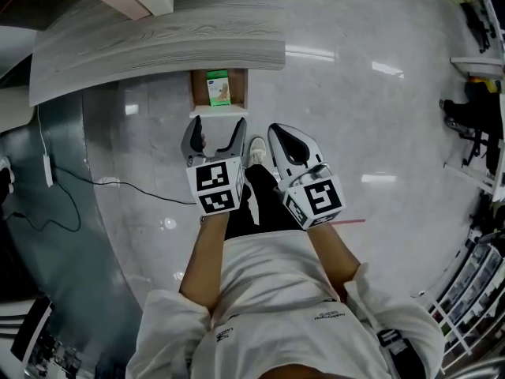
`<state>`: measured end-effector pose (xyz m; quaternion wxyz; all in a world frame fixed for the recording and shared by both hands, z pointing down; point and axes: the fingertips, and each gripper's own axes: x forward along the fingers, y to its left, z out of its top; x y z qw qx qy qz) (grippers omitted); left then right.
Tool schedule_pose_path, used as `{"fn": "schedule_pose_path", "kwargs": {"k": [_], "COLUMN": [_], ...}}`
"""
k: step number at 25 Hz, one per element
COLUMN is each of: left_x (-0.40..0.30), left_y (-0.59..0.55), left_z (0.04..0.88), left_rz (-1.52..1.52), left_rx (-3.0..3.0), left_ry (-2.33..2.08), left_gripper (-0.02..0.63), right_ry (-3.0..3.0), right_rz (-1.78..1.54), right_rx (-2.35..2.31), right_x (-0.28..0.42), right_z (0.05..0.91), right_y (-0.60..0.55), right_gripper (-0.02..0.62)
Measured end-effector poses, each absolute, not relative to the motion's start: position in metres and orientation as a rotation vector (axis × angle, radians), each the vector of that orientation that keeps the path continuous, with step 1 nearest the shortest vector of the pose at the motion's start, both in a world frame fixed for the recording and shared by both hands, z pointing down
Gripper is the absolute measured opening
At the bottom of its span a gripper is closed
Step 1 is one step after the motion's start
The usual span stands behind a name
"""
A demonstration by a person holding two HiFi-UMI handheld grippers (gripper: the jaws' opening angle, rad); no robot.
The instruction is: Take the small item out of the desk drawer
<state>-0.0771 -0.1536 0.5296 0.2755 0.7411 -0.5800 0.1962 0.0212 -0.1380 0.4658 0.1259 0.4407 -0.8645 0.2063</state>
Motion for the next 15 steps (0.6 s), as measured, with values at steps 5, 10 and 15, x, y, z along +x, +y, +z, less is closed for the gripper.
{"fn": "schedule_pose_path", "kwargs": {"k": [5, 10, 15], "left_x": [-0.082, -0.084, -0.086], "left_y": [-0.166, -0.177, -0.186], "left_z": [0.559, 0.589, 0.626], "left_rz": [0.539, 0.549, 0.584], "left_rx": [1.959, 1.905, 1.847], "left_ry": [-1.568, -1.569, -1.550], "left_gripper": [0.385, 0.394, 0.394], "right_ry": [-2.498, -2.474, -2.464], "right_rz": [0.619, 0.642, 0.659], "right_rx": [1.262, 1.259, 1.246], "right_x": [0.022, 0.026, 0.026], "right_z": [0.489, 0.511, 0.531], "right_y": [-0.136, -0.137, -0.139], "right_gripper": [0.031, 0.031, 0.031]}}
